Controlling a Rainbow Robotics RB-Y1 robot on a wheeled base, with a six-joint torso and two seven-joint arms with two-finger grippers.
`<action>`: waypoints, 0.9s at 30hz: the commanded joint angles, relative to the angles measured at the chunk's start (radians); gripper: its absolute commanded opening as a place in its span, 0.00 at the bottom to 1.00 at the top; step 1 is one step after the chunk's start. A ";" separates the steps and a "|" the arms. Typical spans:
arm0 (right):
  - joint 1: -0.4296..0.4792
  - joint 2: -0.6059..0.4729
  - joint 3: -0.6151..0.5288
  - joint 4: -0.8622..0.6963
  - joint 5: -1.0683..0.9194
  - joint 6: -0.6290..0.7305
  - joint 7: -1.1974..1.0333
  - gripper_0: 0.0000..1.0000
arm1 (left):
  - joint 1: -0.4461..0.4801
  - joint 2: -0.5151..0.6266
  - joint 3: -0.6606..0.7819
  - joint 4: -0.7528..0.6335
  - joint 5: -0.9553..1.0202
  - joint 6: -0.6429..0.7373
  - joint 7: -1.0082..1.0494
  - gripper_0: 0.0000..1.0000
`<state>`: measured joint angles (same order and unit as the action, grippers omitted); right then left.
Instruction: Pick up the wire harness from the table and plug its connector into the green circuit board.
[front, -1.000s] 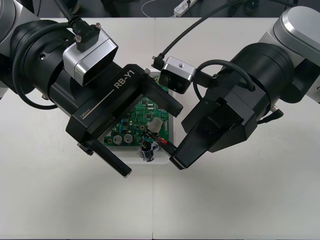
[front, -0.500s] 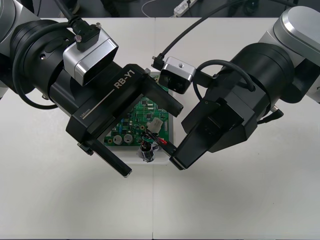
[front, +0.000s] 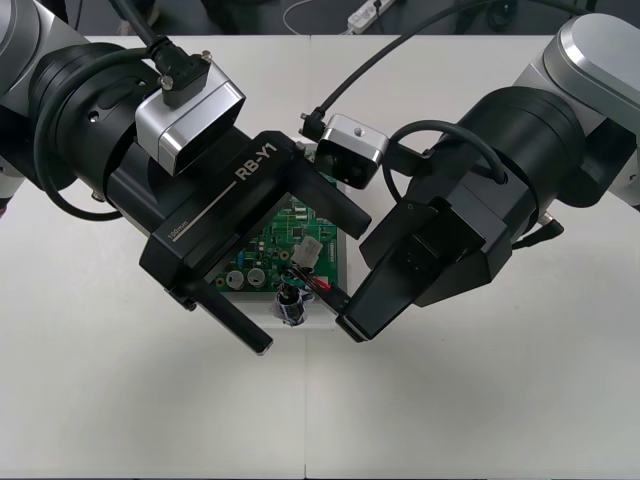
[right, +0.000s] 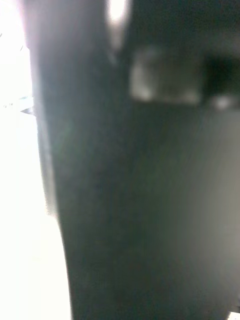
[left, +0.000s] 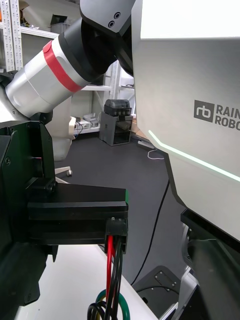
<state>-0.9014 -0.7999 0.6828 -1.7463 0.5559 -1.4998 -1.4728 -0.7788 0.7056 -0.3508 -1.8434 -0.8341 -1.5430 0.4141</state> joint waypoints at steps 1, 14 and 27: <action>-0.045 0.018 0.009 -0.028 -0.019 0.007 0.005 0.00 | -0.046 -0.024 -0.025 -0.022 -0.005 -0.028 -0.054 0.43; -0.045 0.018 0.009 -0.030 -0.019 0.006 0.003 0.00 | -0.046 -0.024 -0.030 -0.020 0.004 -0.028 -0.057 0.00; -0.045 0.018 0.008 -0.030 -0.017 0.006 0.003 0.00 | -0.046 -0.024 -0.030 -0.016 0.015 -0.028 -0.057 0.00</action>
<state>-0.9014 -0.7975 0.6829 -1.7472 0.5559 -1.4999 -1.4728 -0.7788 0.7027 -0.3663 -1.8434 -0.8328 -1.5446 0.4140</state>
